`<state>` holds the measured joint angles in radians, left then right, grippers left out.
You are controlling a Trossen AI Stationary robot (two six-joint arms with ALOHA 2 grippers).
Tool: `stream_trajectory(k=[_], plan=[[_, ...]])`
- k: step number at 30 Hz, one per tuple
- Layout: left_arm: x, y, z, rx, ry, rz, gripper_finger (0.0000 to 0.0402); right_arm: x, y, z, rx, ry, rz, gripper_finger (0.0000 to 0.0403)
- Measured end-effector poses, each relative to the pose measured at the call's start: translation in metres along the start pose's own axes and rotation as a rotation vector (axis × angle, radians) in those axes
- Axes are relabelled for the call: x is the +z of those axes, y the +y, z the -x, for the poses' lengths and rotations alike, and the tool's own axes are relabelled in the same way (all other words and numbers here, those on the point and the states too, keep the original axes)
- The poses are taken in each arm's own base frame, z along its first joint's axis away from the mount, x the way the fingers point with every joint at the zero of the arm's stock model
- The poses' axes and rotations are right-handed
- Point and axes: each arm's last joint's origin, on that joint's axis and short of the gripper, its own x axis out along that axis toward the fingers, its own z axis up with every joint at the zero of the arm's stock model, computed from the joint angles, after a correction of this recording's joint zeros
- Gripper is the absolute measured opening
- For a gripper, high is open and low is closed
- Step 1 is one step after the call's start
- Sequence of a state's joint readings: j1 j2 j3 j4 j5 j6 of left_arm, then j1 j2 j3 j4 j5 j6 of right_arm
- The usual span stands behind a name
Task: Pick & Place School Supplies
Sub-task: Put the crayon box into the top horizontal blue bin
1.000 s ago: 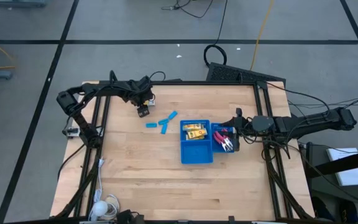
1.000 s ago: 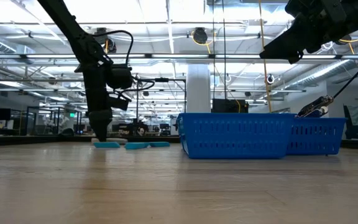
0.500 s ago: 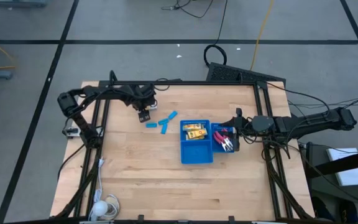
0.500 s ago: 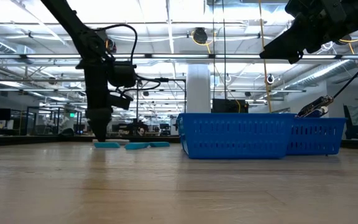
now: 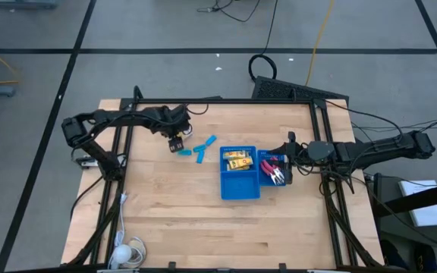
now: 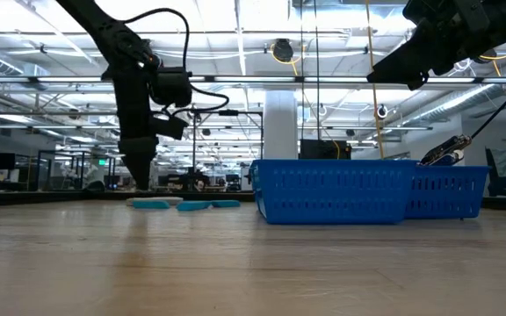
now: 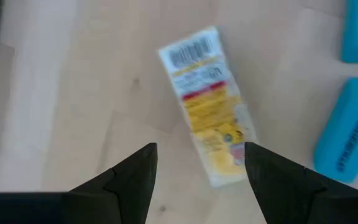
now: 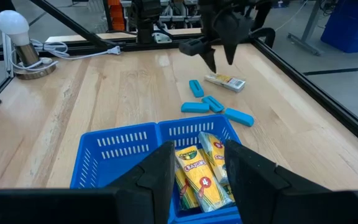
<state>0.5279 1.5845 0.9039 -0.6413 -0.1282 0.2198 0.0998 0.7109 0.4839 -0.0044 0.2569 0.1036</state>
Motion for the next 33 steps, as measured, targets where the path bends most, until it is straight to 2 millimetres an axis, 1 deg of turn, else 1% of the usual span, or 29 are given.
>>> stream_trajectory(k=[3, 8, 16, 25, 33], plan=[[0.003, 0.004, -0.001, -0.036, -0.043, 0.03, 0.0243, 0.0, 0.0, 0.0, 0.0, 0.0, 0.001, 0.0132], [0.01, 0.009, -0.014, -0.061, -0.084, 0.133, 0.0243, 0.0, 0.0, 0.0, 0.0, 0.0, 0.002, 0.0132], [0.01, 0.004, -0.034, -0.093, -0.014, 0.18, 0.0243, 0.0, 0.0, 0.0, 0.0, 0.0, 0.003, 0.0132], [0.01, 0.002, -0.036, -0.094, 0.004, 0.265, 0.0243, 0.0, 0.0, 0.0, 0.0, 0.0, 0.003, 0.0132], [0.01, 0.0, -0.036, -0.095, 0.011, 0.26, 0.0243, 0.0, 0.0, 0.0, 0.001, 0.0, 0.002, 0.0132]])
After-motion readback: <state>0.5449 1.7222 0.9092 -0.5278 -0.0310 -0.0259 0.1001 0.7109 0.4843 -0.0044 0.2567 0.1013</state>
